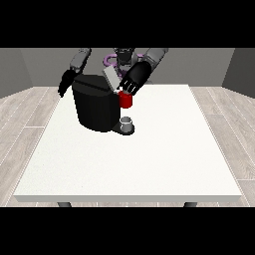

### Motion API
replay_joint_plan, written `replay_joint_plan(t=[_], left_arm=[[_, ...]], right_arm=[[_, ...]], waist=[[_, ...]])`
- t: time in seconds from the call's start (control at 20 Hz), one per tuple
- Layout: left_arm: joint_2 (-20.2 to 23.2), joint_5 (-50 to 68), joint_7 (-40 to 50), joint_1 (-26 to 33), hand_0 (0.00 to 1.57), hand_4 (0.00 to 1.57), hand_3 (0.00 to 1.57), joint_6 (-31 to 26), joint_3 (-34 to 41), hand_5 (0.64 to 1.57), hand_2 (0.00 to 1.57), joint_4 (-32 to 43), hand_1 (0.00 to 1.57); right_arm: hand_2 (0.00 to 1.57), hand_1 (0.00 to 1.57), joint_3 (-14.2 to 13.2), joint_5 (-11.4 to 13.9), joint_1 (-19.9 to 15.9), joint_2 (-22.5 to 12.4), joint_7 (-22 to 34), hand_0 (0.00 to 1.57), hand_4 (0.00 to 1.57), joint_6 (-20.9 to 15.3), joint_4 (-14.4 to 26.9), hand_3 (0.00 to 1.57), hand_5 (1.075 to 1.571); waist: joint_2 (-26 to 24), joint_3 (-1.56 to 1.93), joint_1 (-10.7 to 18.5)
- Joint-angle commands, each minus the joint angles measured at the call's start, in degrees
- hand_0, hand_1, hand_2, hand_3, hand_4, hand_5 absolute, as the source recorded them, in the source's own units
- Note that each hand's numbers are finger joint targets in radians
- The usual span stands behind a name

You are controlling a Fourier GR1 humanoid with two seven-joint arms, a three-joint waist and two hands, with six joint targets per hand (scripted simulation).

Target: Insert the coffee pod into the coffee machine and close the lid

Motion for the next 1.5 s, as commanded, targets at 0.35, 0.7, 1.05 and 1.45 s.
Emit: replay_joint_plan(t=[0.35,0.7,1.05,1.45], left_arm=[[0.02,-1.09,-1.56,-0.41,1.17,0.41,1.19,1.66,-0.13,1.571,1.24,0.98,1.17],[1.44,-0.28,-1.78,-3.22,1.21,0.36,1.21,0.28,1.29,1.571,1.24,1.37,1.21],[2.01,-2.52,-3.44,-1.77,1.24,0.29,1.20,5.10,0.70,1.571,1.26,1.91,1.24],[4.58,-6.88,-6.16,-3.04,1.16,0.00,1.07,5.38,-2.92,1.571,1.19,1.23,1.16]], right_arm=[[0.00,0.00,-0.82,-0.08,0.40,-0.06,-2.34,0.00,0.17,-0.75,0.33,0.00,1.571],[0.00,0.00,-0.93,0.00,0.60,0.69,-3.96,0.00,0.10,-1.44,1.69,0.00,1.571],[0.00,0.00,0.72,0.18,-0.75,-0.97,0.81,0.00,0.00,1.54,-1.81,0.00,1.571],[0.00,0.00,-0.69,0.16,-1.27,-0.29,-1.46,0.00,0.00,-0.57,0.02,0.00,1.571]], waist=[[1.67,0.00,-0.68],[3.06,0.01,-0.96],[1.70,-0.03,-2.98],[3.74,0.00,-1.63]])
